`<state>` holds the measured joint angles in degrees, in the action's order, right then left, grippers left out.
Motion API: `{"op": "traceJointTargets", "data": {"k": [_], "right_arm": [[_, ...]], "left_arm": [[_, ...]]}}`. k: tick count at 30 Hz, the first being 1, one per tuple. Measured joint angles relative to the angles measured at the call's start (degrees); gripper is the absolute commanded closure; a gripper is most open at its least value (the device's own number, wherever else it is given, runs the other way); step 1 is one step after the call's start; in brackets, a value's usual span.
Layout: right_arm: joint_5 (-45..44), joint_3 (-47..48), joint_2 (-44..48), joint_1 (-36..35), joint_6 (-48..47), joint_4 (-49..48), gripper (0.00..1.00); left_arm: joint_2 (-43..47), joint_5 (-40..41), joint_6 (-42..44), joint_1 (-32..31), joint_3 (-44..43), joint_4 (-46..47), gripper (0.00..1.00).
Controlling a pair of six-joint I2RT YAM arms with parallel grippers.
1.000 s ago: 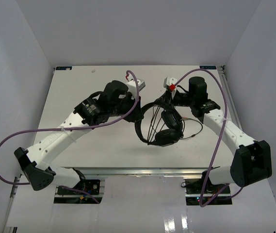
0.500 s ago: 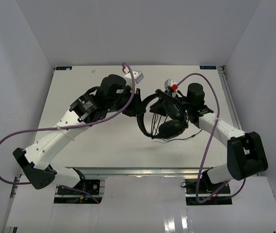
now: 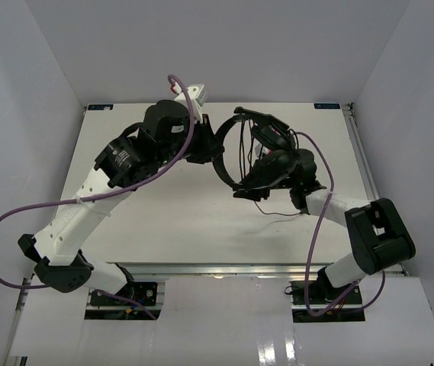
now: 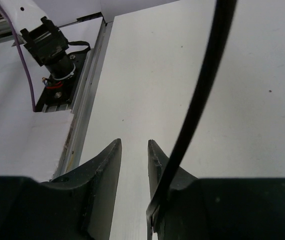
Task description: Wrap the headphones
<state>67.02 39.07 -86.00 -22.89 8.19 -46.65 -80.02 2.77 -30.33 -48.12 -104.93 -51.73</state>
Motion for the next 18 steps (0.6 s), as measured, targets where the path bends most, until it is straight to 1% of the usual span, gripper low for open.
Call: {"op": "traceJointTargets", "data": {"k": [6, 13, 18], "right_arm": [[1.6, -4.6, 0.6, -1.7, -1.7, 0.1, 0.67], [2.7, -8.8, 6.0, -2.7, -8.3, 6.0, 0.71], [2.8, -9.0, 9.1, -3.3, -14.1, 12.1, 0.82]], "left_arm": [[-1.6, 7.4, -2.7, 0.0, -4.5, -2.8, 1.00], [-2.1, 16.5, -4.6, 0.4, -7.4, -5.8, 1.00], [-2.0, 21.1, -5.9, 1.8, -8.2, -6.3, 1.00]]}}
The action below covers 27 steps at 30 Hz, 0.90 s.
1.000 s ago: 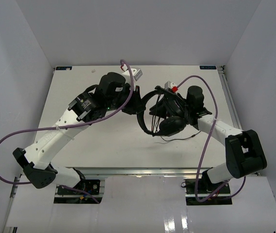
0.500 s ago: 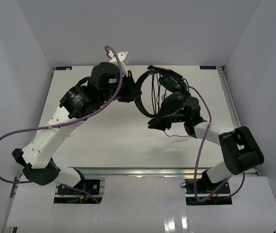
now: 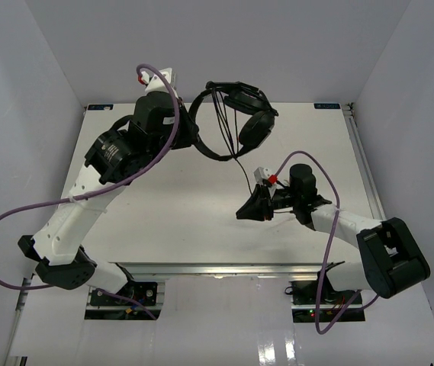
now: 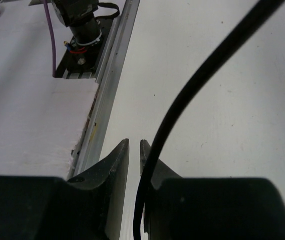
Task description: Wrap the headphones
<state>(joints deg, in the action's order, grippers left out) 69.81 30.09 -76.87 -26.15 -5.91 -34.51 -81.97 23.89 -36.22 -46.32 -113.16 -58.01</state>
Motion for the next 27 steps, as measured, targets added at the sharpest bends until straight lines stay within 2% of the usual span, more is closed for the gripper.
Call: {"op": "traceJointTargets", "data": {"k": [5, 13, 20, 23, 27], "right_arm": [[-1.2, 0.2, 3.0, -1.3, -7.3, 8.9, 0.86], [-4.8, 8.2, 6.3, -2.5, -27.3, 35.8, 0.88], [-14.6, 23.8, 7.9, -3.7, -49.9, 65.5, 0.90], [-20.5, 28.6, 10.5, -5.4, -55.5, 72.3, 0.90], [-28.4, 32.6, 14.0, -11.3, -59.6, 77.6, 0.91]], "left_arm": [[0.1, 3.2, -1.1, 2.2, 0.3, -0.2, 1.00], [2.0, 4.5, -2.2, 8.3, 6.1, 2.2, 1.00], [1.9, 5.2, -2.2, 11.8, 7.7, 3.1, 1.00], [1.9, 5.9, -1.8, 12.8, 8.8, 4.0, 1.00], [1.9, 6.8, -1.1, 13.9, 11.1, 4.8, 1.00]]}}
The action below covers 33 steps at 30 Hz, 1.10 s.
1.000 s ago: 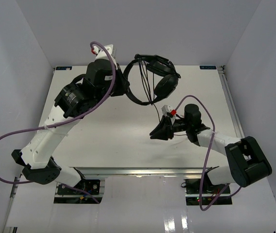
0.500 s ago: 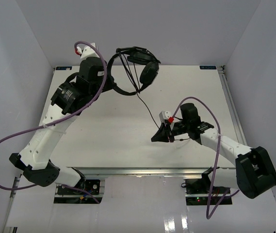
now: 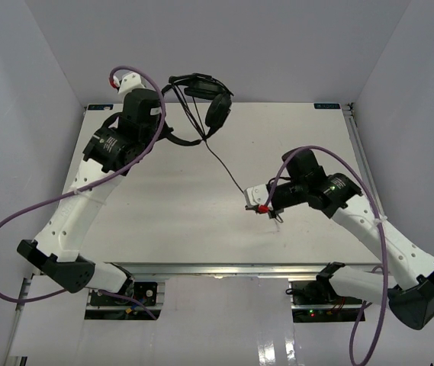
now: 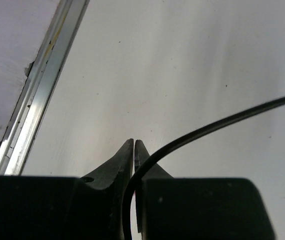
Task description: Wrap the headphones
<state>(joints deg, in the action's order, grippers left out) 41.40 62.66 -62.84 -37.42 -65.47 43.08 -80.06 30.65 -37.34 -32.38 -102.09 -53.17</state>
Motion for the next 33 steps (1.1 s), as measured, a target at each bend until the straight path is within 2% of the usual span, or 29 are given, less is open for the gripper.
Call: {"op": "traceJointTargets", "data": {"k": [10, 17, 28, 33], "right_arm": [[-17.2, 15.1, -0.7, -8.1, -4.4, 7.1, 0.90], [-29.4, 19.8, -2.6, -15.1, -5.0, 7.9, 0.88], [-44.0, 21.9, -7.4, -16.2, -5.5, 1.7, 0.90], [-46.9, 23.1, -10.3, -16.4, -6.3, -1.3, 0.90]], "left_arm": [[0.0, 0.4, 0.9, 0.9, 9.1, 2.8, 1.00], [0.0, -1.3, 1.8, 1.1, 15.5, 6.0, 1.00], [3.2, -10.4, 8.6, 1.1, 32.2, 10.3, 1.00], [4.7, -16.7, 13.1, 1.0, 34.3, 11.8, 1.00]]}}
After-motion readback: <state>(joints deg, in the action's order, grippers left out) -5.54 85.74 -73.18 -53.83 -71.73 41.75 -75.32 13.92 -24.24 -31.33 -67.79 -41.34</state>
